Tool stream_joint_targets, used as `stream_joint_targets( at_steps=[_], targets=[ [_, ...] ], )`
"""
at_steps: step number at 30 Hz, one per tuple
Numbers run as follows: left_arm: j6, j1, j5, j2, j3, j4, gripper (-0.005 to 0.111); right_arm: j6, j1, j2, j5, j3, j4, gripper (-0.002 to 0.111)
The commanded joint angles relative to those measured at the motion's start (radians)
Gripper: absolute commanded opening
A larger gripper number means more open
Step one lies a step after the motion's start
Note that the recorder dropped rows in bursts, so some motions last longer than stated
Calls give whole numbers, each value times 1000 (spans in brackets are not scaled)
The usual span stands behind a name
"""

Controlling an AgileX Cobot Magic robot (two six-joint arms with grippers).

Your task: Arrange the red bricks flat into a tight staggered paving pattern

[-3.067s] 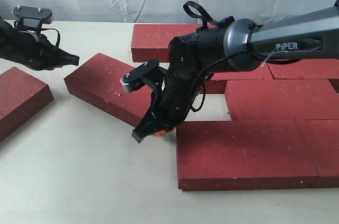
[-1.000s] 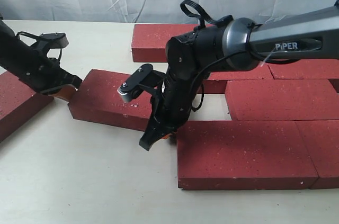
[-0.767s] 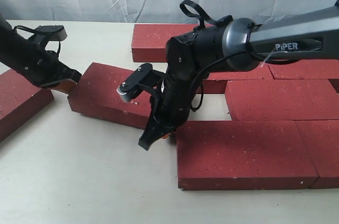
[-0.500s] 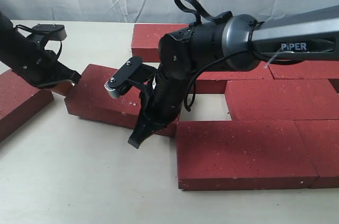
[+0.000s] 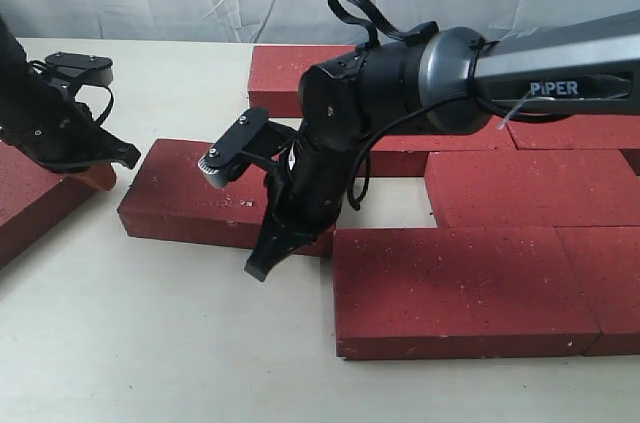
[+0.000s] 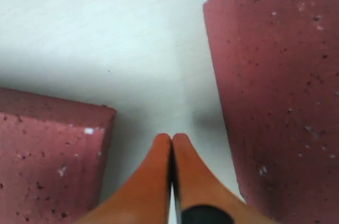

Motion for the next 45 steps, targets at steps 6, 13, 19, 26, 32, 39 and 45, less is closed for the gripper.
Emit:
stream_joint_targets(
  at_steps=[6, 13, 19, 26, 32, 39, 45],
  targets=[
    [-21, -2, -2, -8, 2, -19, 0, 3, -2, 0, 16, -2, -81, -1],
    [-21, -2, 10, -8, 2, -25, 0, 3, -2, 0, 44, -2, -89, -1],
    [70, -2, 7, -8, 2, -118, 0, 3, -2, -35, 67, -4, -18, -1],
    [137, -4, 67, 80, 2, -241, 0, -4, -2, -85, 86, -4, 107, -1],
    [279, -4, 159, 98, 2, -405, 0, -7, -2, -85, 61, -4, 113, -1],
    [372, -52, 181, 98, 2, -542, 0, -7, -4, -121, 88, -4, 99, -1],
    [364, -109, 151, 114, 2, -547, 0, -7, -4, -128, 95, -2, 96, -1]
  ],
)
